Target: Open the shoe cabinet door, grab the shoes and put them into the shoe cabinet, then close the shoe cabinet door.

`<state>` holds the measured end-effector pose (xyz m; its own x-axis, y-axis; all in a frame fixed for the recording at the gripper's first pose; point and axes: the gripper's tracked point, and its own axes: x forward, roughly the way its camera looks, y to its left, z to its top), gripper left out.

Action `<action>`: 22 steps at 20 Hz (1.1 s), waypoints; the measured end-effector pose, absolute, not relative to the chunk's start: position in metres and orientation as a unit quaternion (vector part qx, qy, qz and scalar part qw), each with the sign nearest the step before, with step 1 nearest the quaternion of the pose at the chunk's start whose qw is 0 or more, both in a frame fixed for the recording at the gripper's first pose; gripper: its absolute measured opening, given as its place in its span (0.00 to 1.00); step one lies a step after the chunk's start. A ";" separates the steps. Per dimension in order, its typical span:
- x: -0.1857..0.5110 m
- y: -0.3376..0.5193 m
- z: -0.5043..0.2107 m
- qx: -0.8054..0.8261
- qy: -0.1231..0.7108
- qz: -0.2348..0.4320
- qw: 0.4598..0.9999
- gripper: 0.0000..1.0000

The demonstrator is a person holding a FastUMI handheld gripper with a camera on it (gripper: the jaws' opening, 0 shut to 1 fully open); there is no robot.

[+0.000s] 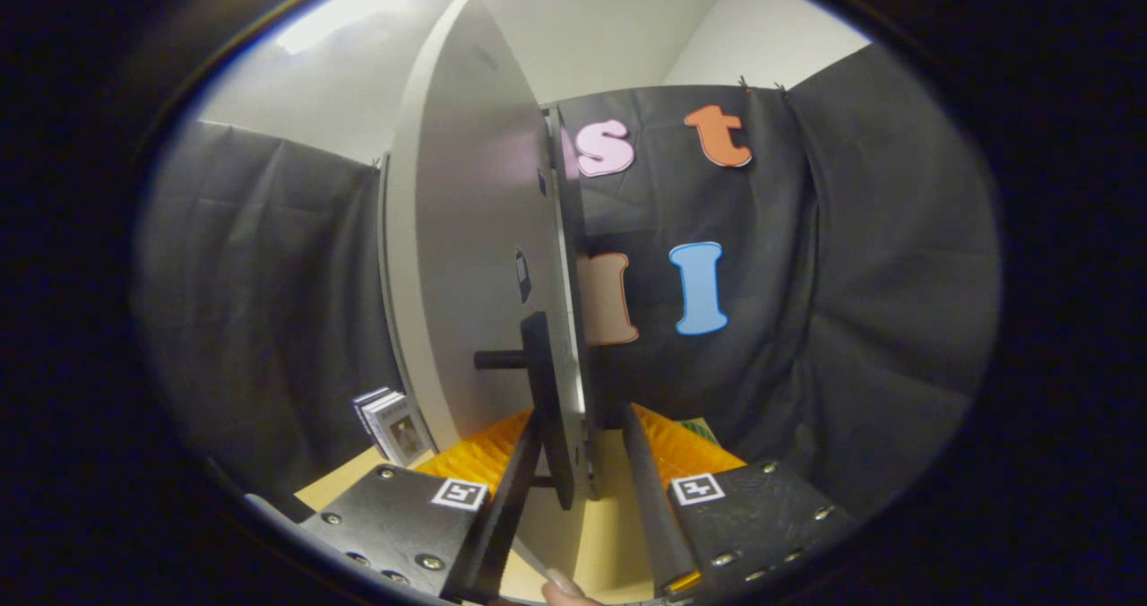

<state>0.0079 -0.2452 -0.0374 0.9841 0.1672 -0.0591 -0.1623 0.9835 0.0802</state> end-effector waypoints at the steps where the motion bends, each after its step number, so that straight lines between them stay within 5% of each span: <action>1: 0.010 -0.234 -0.037 0.037 0.030 0.097 0.994 0.62; 8: 0.026 -0.139 -0.044 0.017 0.030 0.166 0.986 0.64; 20: 0.091 0.018 -0.054 0.004 0.007 0.146 0.989 0.64; 22: 0.114 0.038 -0.051 -0.008 -0.004 0.129 0.992 0.73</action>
<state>0.1140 0.0381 -0.0514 0.9664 0.2568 0.0068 -0.2567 0.9663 -0.0169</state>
